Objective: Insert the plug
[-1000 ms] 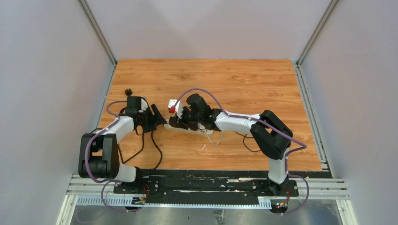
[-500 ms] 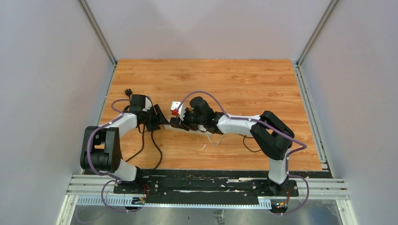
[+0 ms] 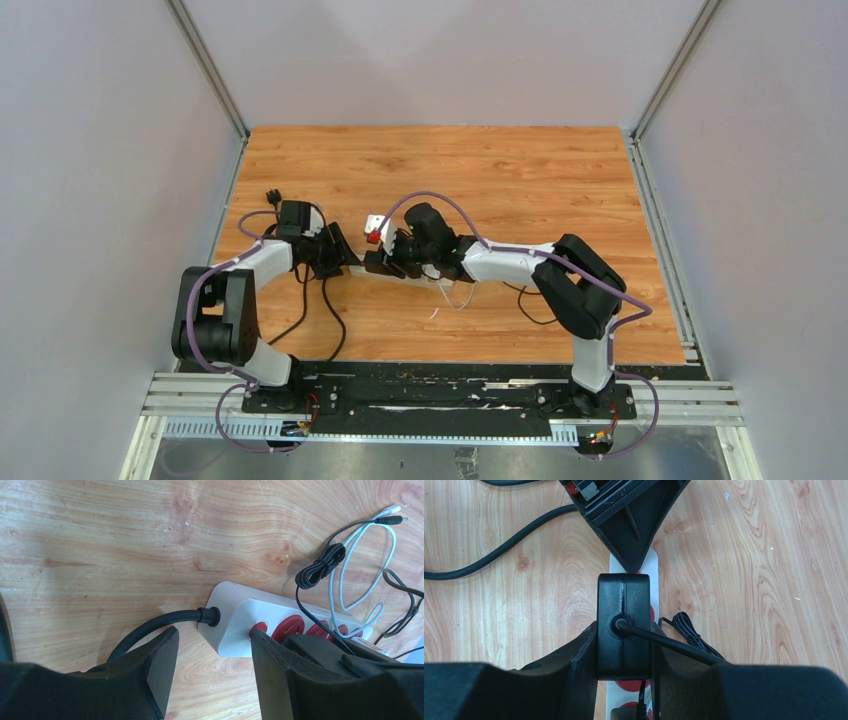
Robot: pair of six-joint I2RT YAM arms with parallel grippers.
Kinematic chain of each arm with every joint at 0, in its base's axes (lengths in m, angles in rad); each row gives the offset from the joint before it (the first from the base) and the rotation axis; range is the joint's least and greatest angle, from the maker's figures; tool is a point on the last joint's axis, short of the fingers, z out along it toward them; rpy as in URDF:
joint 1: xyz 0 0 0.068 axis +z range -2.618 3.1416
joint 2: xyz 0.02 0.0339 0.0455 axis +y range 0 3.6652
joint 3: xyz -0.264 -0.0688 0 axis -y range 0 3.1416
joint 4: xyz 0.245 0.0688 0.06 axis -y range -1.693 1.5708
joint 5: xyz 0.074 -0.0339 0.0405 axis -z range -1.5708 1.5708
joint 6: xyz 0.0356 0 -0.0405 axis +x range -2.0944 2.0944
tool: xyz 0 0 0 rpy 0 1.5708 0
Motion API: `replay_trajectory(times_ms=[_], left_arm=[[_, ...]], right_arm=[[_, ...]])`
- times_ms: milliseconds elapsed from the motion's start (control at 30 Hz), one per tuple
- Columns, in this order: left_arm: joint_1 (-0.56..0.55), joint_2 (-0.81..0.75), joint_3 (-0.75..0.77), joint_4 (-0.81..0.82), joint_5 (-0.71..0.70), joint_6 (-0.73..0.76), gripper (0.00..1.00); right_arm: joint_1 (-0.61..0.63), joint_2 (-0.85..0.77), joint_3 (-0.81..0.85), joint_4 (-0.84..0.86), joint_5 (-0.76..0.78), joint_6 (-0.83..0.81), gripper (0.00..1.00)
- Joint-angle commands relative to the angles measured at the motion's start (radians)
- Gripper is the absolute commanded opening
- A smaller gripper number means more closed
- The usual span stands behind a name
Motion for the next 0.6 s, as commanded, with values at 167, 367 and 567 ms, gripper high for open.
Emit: replay_trajectory(times_ms=[167, 367, 567], left_arm=[[-0.007, 0.028, 0.015, -0.02, -0.01, 0.027, 0.57], [-0.007, 0.03, 0.015, -0.023, -0.01, 0.028, 0.57], [-0.007, 0.024, 0.015, -0.033, -0.012, 0.029, 0.57]], right_arm=[[0.015, 0.15, 0.072, -0.272, 0.058, -0.057, 0.0], [0.021, 0.176, 0.051, -0.291, 0.117, -0.067, 0.0], [0.02, 0.155, -0.064, -0.21, 0.13, -0.024, 0.0]])
